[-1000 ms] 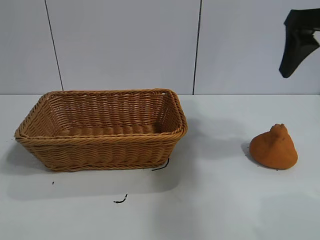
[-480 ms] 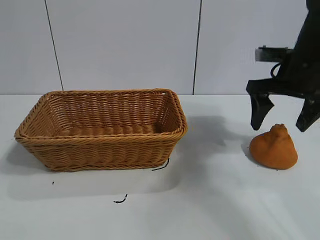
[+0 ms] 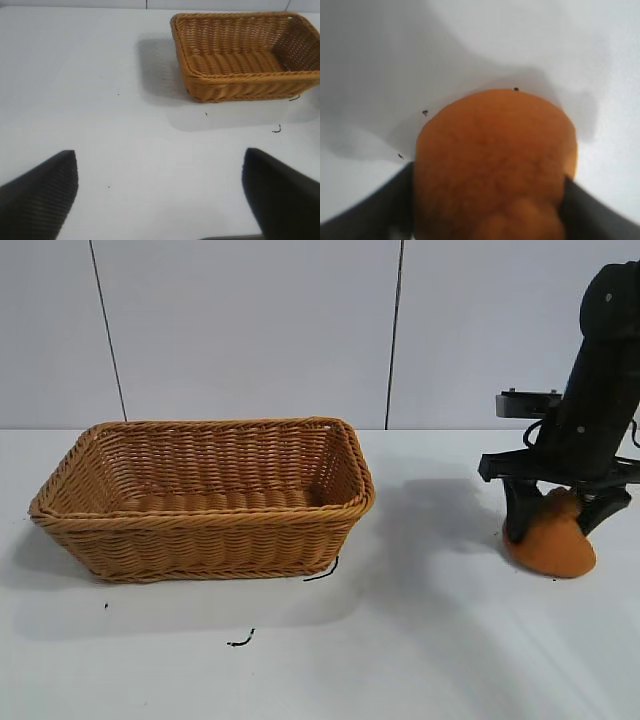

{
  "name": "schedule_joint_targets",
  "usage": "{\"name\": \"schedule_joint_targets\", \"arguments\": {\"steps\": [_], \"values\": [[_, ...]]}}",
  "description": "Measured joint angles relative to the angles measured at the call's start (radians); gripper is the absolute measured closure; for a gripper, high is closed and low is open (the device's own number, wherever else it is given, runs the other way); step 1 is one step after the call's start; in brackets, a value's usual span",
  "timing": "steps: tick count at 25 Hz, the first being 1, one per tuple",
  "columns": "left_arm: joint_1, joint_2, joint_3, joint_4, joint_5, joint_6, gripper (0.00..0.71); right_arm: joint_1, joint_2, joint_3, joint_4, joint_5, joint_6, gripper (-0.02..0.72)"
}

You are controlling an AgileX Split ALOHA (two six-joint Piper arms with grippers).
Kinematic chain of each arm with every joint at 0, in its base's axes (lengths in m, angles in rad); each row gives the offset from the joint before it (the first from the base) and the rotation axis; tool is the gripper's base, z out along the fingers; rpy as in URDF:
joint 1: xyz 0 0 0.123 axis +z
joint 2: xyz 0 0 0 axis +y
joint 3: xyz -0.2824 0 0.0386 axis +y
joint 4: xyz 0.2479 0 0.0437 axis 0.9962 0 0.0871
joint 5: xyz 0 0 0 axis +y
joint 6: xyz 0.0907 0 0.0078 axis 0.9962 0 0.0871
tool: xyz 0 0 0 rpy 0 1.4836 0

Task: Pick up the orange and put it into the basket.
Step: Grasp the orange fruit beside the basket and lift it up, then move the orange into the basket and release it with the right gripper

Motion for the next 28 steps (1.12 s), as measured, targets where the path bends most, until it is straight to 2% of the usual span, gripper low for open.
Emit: {"name": "schedule_joint_targets", "arguments": {"steps": [2, 4, 12, 16, 22, 25, 28], "values": [[0.000, 0.000, 0.000, 0.000, 0.000, 0.000, 0.071, 0.000, -0.014, -0.009, -0.008, 0.018, 0.000, 0.566], [0.000, 0.000, 0.000, 0.000, 0.000, 0.000, 0.071, 0.000, -0.032, -0.027, -0.013, 0.042, -0.005, 0.612], [0.000, 0.000, 0.000, 0.000, 0.000, 0.000, 0.071, 0.000, -0.116, -0.291, -0.012, 0.221, -0.029, 0.616], [0.000, 0.000, 0.000, 0.000, -0.001, 0.000, 0.071, 0.000, -0.120, -0.426, -0.012, 0.277, -0.029, 0.616], [0.000, 0.000, 0.000, 0.000, -0.001, 0.000, 0.071, 0.051, -0.120, -0.503, -0.018, 0.294, -0.013, 0.616], [0.000, 0.000, 0.000, 0.000, -0.001, 0.000, 0.071, 0.126, -0.120, -0.503, -0.020, 0.298, -0.013, 0.616], [0.000, 0.000, 0.000, 0.000, -0.001, 0.000, 0.071, 0.223, -0.120, -0.503, -0.019, 0.267, -0.013, 0.616]]}}
